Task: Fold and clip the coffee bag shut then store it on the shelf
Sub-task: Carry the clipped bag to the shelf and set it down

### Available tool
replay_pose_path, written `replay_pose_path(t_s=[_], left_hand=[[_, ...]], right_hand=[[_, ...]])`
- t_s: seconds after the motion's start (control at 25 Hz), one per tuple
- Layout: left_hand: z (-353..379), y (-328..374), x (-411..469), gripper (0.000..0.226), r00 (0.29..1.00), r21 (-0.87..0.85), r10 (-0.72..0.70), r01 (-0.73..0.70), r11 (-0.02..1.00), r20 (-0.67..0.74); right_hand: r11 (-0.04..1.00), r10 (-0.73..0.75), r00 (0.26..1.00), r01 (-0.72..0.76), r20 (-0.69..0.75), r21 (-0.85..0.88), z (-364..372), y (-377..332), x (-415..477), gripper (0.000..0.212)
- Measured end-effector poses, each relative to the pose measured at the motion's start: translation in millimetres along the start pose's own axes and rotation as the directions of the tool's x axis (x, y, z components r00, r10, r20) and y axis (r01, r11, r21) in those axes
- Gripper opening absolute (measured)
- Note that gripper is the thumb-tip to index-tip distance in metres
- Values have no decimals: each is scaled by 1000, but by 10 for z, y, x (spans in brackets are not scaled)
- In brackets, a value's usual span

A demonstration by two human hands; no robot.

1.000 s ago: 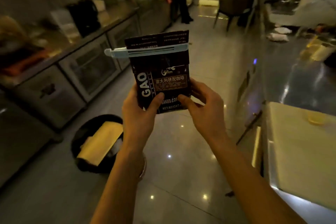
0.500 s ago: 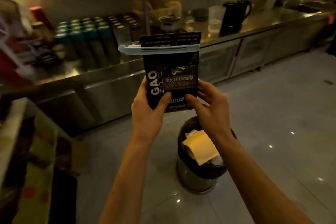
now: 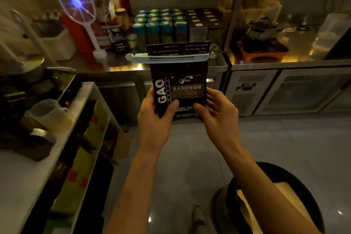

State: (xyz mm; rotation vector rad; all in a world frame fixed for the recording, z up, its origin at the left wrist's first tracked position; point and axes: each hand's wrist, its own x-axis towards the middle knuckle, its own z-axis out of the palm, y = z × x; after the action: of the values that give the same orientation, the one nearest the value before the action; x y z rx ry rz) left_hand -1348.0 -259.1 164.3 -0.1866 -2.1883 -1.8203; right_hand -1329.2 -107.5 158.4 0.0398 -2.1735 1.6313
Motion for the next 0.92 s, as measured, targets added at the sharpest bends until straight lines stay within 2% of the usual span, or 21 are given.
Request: replay_pose_path(t_s=[0.2, 0.44, 0.64, 0.92], left_hand=[[283, -157, 694, 59, 978, -11, -95, 95, 995, -185], [380, -482, 1578, 55, 953, 18, -122, 132, 991, -275], [107, -950, 2406, 56, 929, 29, -139, 158, 987, -344], [-694, -1725, 3907, 57, 929, 30, -183, 203, 979, -321]], right_hand=[[998, -4, 998, 0, 64, 62, 171, 293, 878, 46], [993, 24, 985, -44, 170, 113, 563, 609, 1828, 43], [990, 37, 971, -68, 237, 124, 1276, 837, 2562, 42], [992, 83, 965, -103, 247, 70, 2698, 1018, 3636, 44]])
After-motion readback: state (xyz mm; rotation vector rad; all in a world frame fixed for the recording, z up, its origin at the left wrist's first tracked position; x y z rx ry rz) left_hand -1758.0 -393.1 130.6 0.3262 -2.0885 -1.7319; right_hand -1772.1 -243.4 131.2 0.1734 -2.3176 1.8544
